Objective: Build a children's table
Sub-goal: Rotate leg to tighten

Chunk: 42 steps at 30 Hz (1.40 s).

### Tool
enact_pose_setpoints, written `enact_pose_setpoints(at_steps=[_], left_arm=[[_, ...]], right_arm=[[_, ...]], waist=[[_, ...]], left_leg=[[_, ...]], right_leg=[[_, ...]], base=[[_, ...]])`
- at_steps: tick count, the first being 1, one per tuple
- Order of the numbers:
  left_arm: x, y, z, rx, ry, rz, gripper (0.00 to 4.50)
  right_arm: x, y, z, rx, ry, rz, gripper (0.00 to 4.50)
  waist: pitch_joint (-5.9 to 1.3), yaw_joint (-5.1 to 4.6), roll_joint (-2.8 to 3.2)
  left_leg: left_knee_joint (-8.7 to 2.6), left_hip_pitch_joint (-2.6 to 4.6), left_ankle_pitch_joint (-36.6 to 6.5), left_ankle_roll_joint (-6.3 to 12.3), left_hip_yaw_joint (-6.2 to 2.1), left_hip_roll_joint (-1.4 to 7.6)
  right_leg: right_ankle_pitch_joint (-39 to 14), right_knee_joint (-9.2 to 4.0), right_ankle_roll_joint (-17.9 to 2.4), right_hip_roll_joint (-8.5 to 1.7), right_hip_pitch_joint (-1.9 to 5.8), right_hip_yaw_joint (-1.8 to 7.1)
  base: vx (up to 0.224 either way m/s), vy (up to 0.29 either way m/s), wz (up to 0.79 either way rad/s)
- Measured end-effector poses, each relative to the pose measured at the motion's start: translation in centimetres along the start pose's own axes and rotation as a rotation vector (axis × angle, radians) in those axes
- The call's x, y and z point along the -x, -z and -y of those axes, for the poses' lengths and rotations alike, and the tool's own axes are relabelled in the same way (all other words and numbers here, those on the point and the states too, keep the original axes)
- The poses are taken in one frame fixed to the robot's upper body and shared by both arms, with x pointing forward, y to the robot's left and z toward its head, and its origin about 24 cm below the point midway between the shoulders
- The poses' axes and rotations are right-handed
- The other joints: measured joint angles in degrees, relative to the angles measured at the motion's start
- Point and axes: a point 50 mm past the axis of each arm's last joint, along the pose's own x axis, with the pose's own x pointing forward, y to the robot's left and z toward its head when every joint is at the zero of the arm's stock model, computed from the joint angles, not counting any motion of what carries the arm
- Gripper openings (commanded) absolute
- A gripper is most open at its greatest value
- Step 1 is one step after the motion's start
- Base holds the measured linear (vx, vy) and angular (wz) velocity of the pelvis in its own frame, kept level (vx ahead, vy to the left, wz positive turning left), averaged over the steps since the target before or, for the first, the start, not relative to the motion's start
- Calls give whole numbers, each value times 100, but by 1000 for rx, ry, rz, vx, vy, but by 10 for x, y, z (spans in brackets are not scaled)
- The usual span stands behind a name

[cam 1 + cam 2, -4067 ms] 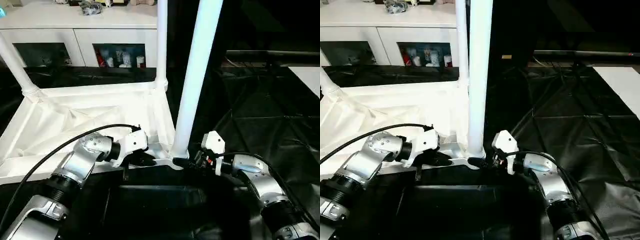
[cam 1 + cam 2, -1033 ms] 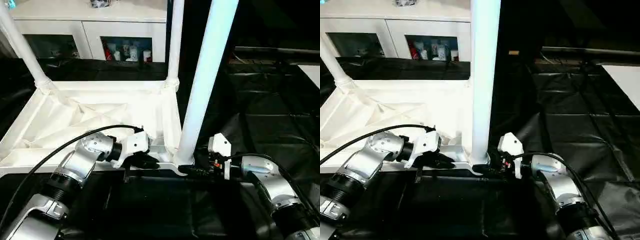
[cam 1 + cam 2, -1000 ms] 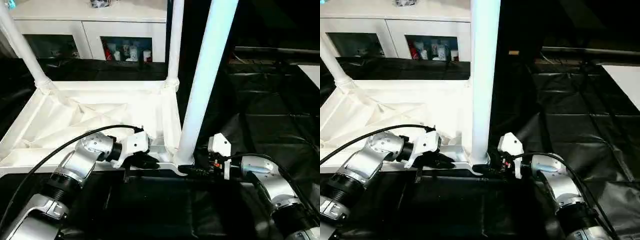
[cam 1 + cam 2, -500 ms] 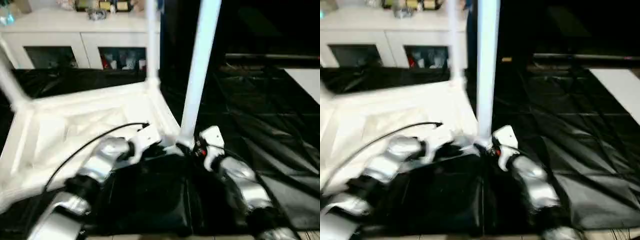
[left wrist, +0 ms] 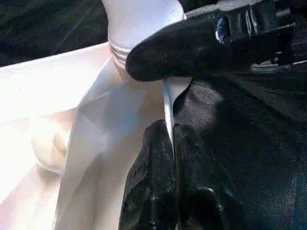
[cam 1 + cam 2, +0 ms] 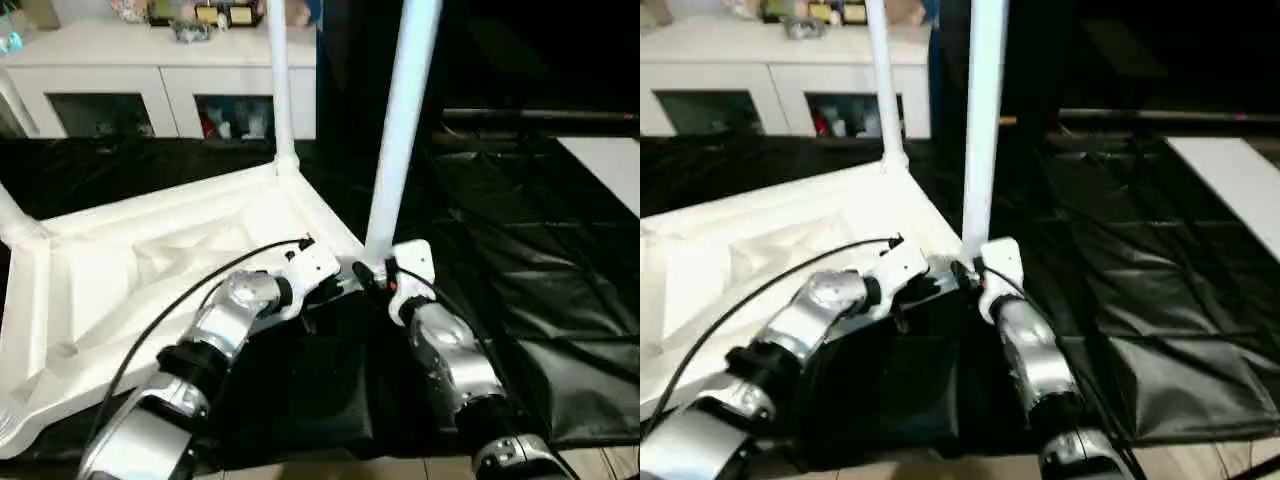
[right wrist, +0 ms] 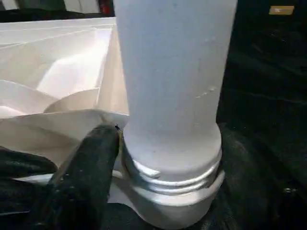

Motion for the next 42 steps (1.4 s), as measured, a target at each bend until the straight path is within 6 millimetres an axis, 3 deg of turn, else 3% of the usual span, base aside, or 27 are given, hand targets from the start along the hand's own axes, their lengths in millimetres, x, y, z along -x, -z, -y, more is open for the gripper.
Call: enact_pose_setpoints(at_steps=[7,12,20,34,42], left_arm=[[13,1,-3,-61,77,34,0],[35,8,-6,-111,190,40,0],[54,12,1,-140,362,27,0],[58,13,4,-129,398,14,0],[58,13,4,-123,398,10,0]], right_arm=[[22,-4,21,122,-238,18,373],[45,-19,35,235,-502,22,373],[55,-20,35,311,-685,-30,373],[55,-17,32,344,-759,-69,373],[54,-16,29,334,-776,-63,321]], waist=[[-5,20,10],[-8,48,15],[-5,124,19],[-2,133,16],[-3,135,16]], left_leg=[[-20,-21,0,1,39,6],[1,-48,1,3,44,79],[0,-48,1,11,99,100],[0,-38,-3,1,126,107],[1,-35,-3,1,127,107]], right_leg=[[26,4,20,9,-35,39],[16,3,-1,83,-55,45],[-9,0,-15,85,-72,61],[-10,8,-14,82,-72,71],[-9,10,-14,82,-72,72]], base=[[0,0,0],[0,0,0],[0,0,0],[0,0,0],[0,0,0]])
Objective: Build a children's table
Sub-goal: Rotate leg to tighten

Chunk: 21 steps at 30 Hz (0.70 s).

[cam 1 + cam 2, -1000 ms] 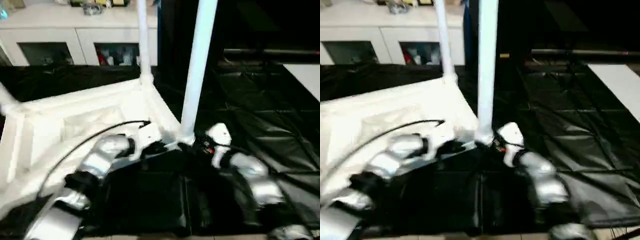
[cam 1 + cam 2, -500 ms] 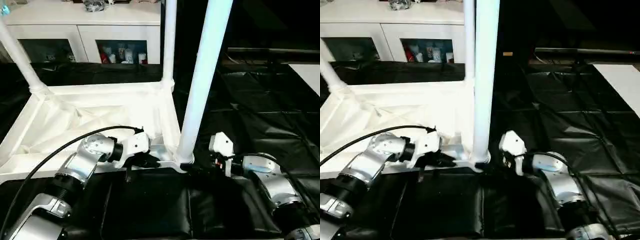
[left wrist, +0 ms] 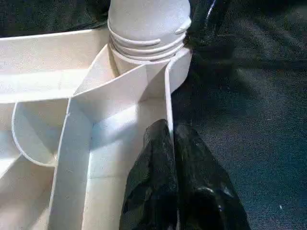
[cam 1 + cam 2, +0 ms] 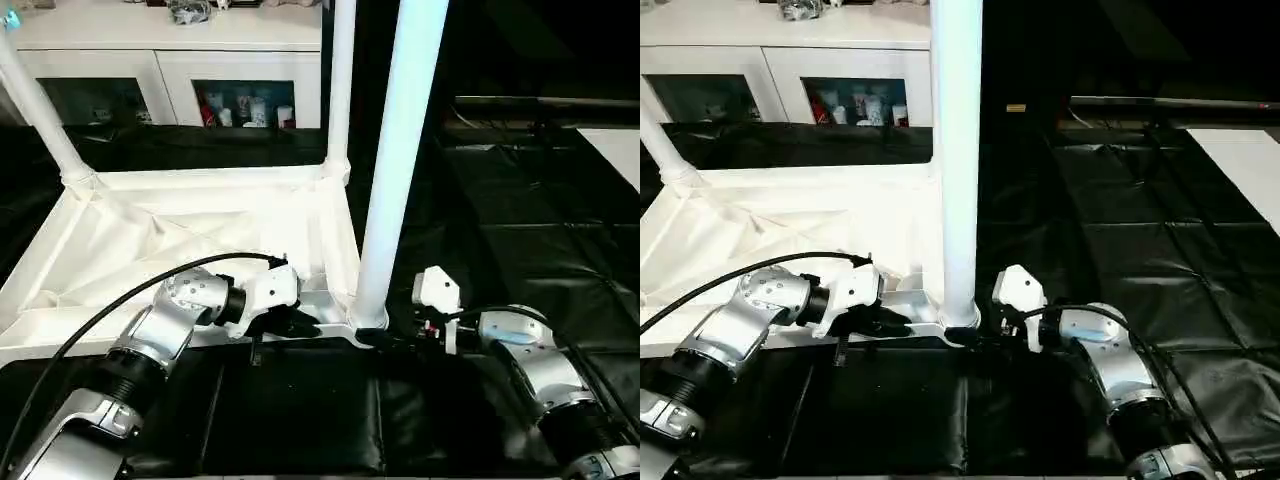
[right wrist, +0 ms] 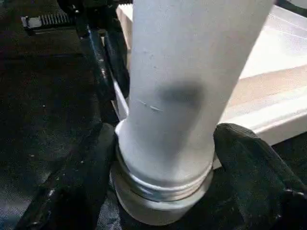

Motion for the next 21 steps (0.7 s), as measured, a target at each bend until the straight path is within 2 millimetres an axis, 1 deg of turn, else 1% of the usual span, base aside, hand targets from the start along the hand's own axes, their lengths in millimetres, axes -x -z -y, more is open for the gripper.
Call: enact_pose_setpoints(at_steps=[2,3,6,17,19,21], left_arm=[[0,0,0,-1,0,-1,0],[0,0,0,-1,0,-1,0],[0,0,1,0,0,-1,0],[0,0,1,-3,-7,-3,0],[-2,1,-1,2,-52,2,0],[-8,1,-7,7,-115,-3,0]], right_arm=[[-1,0,-1,-2,-2,4,292],[-1,0,-1,-2,-3,4,292],[-1,0,-1,-1,-3,4,271],[-3,0,-1,-1,6,8,266],[-7,3,0,-19,66,18,266],[-14,7,3,-50,163,32,265]], waist=[[0,-1,0],[0,0,0],[0,-3,0],[-1,-5,-1],[-3,-10,-1],[-3,-22,-1]], left_leg=[[0,0,0,0,0,0],[0,0,0,0,0,0],[0,0,0,0,1,0],[1,5,0,0,2,0],[5,19,1,-1,3,0],[5,35,0,-3,5,-2]], right_leg=[[0,0,0,0,0,0],[0,0,0,0,0,0],[0,1,0,0,0,1],[0,5,0,0,1,2],[1,13,-1,0,8,7],[12,14,-12,0,20,12]], base=[[0,0,0],[0,0,0],[0,0,0],[0,0,0],[0,0,0],[0,0,0]])
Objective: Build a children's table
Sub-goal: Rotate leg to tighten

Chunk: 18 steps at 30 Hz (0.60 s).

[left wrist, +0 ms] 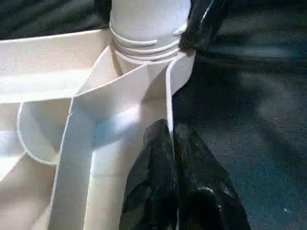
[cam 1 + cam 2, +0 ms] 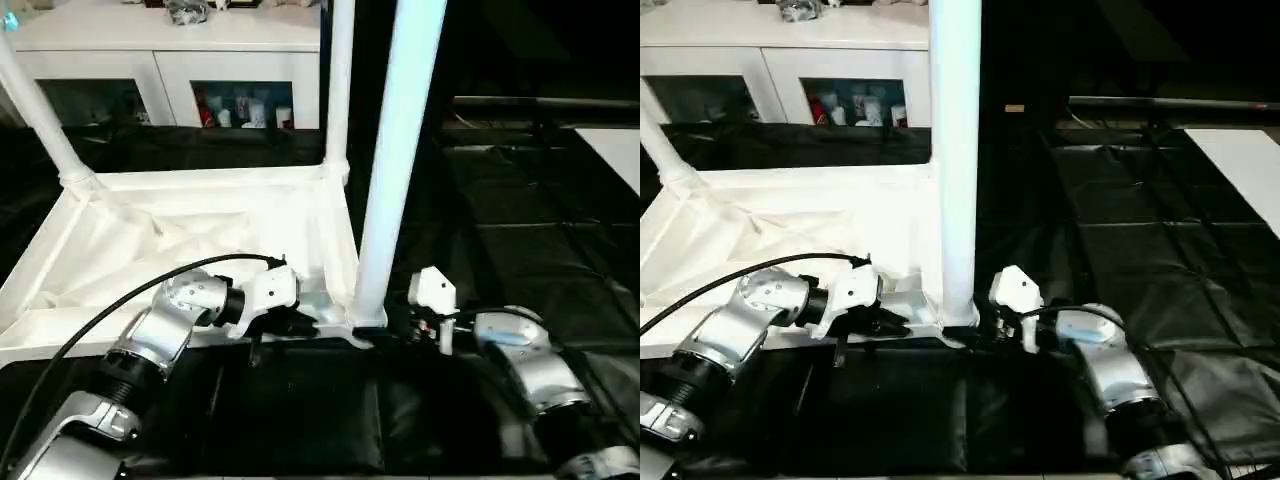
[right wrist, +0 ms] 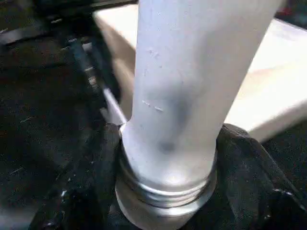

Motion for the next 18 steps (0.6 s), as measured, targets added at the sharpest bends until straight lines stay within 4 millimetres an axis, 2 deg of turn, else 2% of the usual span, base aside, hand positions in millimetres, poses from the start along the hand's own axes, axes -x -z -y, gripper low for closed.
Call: enact_pose_setpoints(at_steps=[3,8,13,18], left_arm=[[-12,-3,-9,16,-111,-19,0],[-35,-11,-15,85,-243,-25,0],[-52,-17,-18,160,-296,-22,0],[-56,-16,-20,193,-300,-28,0]], right_arm=[[-14,2,7,-48,197,0,265],[-40,4,5,-167,509,-12,265],[-51,3,7,-200,660,-39,265],[-53,3,8,-191,684,-52,265]], waist=[[1,-49,-1],[-11,-129,-13],[-24,-142,-13],[-26,-152,-8]], left_leg=[[1,6,2,-3,1,-4],[2,10,2,-3,0,-10],[-9,9,2,-2,-1,-12],[-21,35,1,1,-2,-21]], right_leg=[[-2,-3,14,0,0,6],[-4,-17,17,-3,3,11],[-4,-95,18,-2,22,2],[-4,-203,18,-3,67,-5]], base=[[-57,0,-1],[-10,2,0],[0,0,0],[0,0,0]])
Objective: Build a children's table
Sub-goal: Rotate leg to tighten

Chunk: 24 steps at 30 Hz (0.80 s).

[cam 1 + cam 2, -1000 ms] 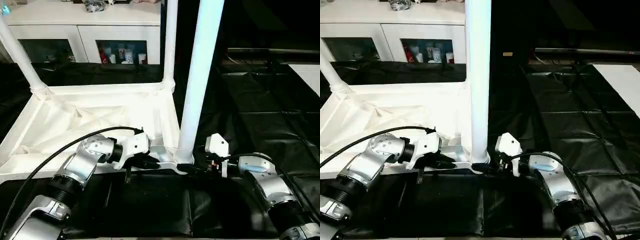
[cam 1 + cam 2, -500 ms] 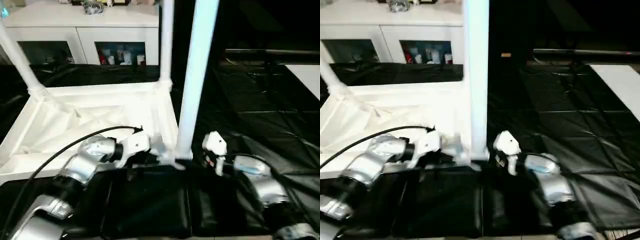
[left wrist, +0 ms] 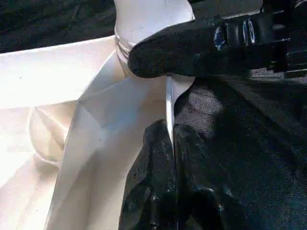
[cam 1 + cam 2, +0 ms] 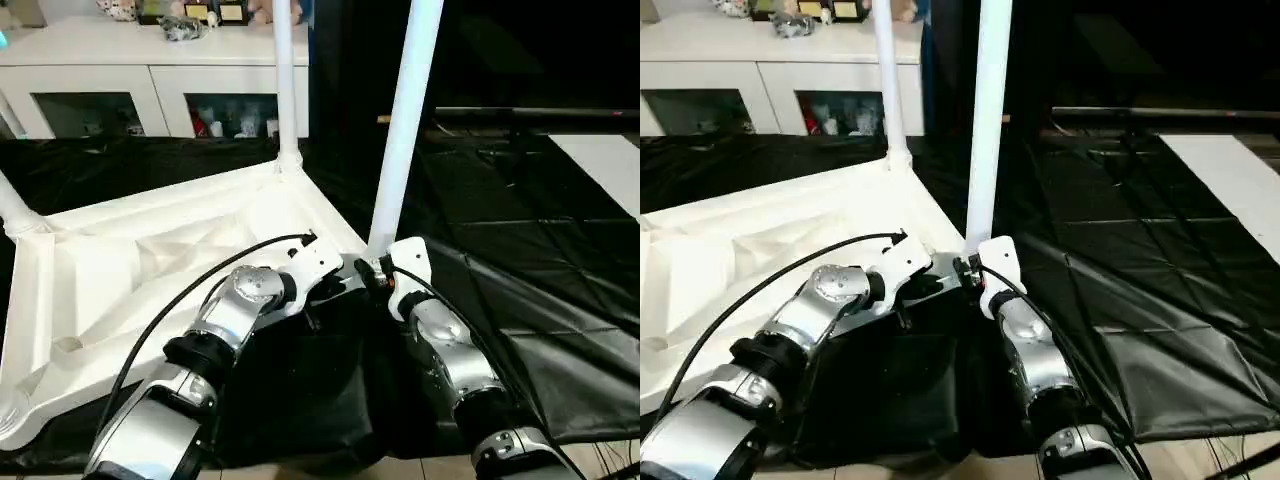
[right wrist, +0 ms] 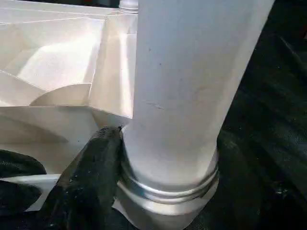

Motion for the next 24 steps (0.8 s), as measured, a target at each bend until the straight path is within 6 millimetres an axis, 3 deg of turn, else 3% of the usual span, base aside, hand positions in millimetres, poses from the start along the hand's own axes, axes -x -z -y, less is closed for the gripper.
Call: enact_pose_setpoints(at_steps=[1,4,8,12,19,24], left_arm=[[0,0,0,0,1,0,0],[-1,-1,1,1,13,-1,0],[1,-2,-1,-6,27,-3,0],[10,1,-6,-46,68,-3,0],[36,10,-5,-141,230,44,0],[58,13,-1,-192,395,33,0]], right_arm=[[0,0,1,-7,2,2,265],[3,2,2,-48,-1,11,334],[4,0,2,-55,-22,31,370],[12,-12,13,5,-186,87,370],[45,-20,38,174,-517,99,370],[59,-18,36,221,-746,39,370]], waist=[[2,0,-4],[0,6,-25],[-1,8,-28],[13,12,-15],[-3,63,8],[-4,170,11]], left_leg=[[2,2,0,0,0,-4],[2,14,0,1,1,-11],[-10,18,0,1,1,-10],[-21,10,0,2,2,-8],[-72,-35,2,3,3,20],[-62,-65,7,50,6,31]], right_leg=[[0,-2,0,-3,3,2],[0,-2,0,-5,12,11],[0,3,0,-5,7,10],[3,7,1,-3,0,9],[71,30,28,16,-33,-4],[-11,115,-11,17,-88,-15]], base=[[0,0,0],[0,0,0],[0,0,0],[0,0,0],[50,-22,3],[47,-19,0]])
